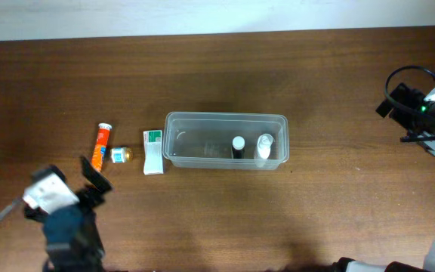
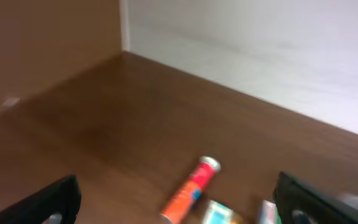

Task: Pack container
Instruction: 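Move the left gripper to the orange Redoxon tube and grasp it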

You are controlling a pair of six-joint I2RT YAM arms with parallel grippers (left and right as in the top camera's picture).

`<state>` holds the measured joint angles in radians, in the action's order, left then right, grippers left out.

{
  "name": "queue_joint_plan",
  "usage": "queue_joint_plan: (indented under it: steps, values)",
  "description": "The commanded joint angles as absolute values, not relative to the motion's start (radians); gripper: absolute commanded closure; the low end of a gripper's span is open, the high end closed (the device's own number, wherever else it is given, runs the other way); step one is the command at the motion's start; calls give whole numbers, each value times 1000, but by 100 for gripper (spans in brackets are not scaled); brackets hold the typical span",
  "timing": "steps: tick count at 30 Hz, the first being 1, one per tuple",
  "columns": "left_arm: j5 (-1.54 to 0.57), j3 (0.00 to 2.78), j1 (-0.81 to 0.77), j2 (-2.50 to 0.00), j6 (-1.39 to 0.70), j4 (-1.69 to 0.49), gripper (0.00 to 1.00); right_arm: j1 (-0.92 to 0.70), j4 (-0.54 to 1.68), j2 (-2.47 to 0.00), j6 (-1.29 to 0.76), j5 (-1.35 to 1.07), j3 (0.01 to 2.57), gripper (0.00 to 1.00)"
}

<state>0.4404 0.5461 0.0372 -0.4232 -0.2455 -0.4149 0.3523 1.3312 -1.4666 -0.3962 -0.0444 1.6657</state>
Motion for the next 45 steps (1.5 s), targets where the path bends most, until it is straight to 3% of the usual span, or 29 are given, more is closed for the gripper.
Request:
queue_joint_plan:
  steps: [1, 7, 13, 17, 26, 33, 43, 45]
  values:
    - [488, 697, 99, -646, -228, -469, 0, 358, 1329, -1468, -401, -49, 1670, 2]
    - [13, 957, 304, -1083, -78, -597, 0, 358, 1329, -1468, -401, -49, 1670, 1]
    - [-104, 1131, 354, -1325, -70, -667, 0, 358, 1329, -1468, -401, -49, 1670, 2]
    - [-43, 1131, 355, -1386, -33, -652, 0, 358, 1329, -1468, -401, -49, 1670, 2]
    - [-39, 1131, 348, -1618, 320, -636, 1, 358, 1329, -1468, -401, -49, 1670, 2]
    - [-24, 1131, 299, -1778, 541, -612, 10, 358, 1329, -1468, -401, -49, 1670, 2]
    - [-7, 1131, 299, -1851, 555, -552, 11, 358, 1329, -1468, -401, -49, 1670, 2]
    - [2, 1131, 299, -1866, 555, -542, 16, 358, 1329, -1468, -401, -49, 1670, 2]
